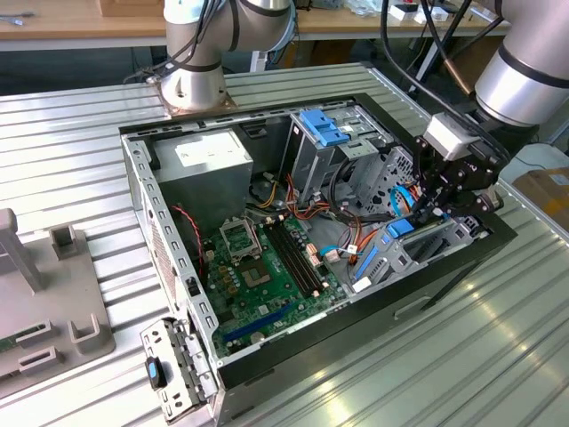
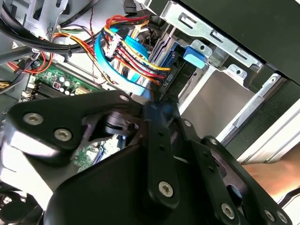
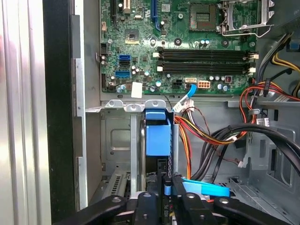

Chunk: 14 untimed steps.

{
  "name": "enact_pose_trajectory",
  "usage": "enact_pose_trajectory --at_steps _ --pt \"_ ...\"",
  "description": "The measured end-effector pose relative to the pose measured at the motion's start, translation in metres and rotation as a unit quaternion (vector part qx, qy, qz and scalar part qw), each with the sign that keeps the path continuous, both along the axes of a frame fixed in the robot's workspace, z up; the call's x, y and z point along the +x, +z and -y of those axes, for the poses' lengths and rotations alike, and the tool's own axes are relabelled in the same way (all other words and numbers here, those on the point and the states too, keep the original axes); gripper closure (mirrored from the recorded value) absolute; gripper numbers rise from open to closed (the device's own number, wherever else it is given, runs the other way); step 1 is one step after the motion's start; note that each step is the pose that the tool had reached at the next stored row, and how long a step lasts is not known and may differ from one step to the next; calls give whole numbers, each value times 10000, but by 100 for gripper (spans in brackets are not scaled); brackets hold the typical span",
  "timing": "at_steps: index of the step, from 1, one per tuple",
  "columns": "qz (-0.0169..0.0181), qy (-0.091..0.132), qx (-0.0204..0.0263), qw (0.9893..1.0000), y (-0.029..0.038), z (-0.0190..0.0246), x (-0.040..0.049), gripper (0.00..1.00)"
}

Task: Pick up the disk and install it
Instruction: 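Insert the second disk wire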

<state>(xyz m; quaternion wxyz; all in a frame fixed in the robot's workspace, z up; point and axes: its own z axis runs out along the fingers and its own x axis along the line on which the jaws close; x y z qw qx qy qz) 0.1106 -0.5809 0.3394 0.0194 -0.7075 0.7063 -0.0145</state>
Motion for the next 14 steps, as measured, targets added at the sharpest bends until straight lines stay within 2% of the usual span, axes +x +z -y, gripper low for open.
enact_pose_trajectory --at_steps 1,4,7,11,12,14 --pt "0 0 0 10000 0 0 0 70" --pt "0 0 -3 10000 15 0 0 70" --pt "0 0 -3 10000 93 0 0 70" --pt "0 0 -2 10000 277 0 0 70" --pt "0 0 -3 10000 413 0 0 70" --pt "1 0 -3 10000 516 0 0 70"
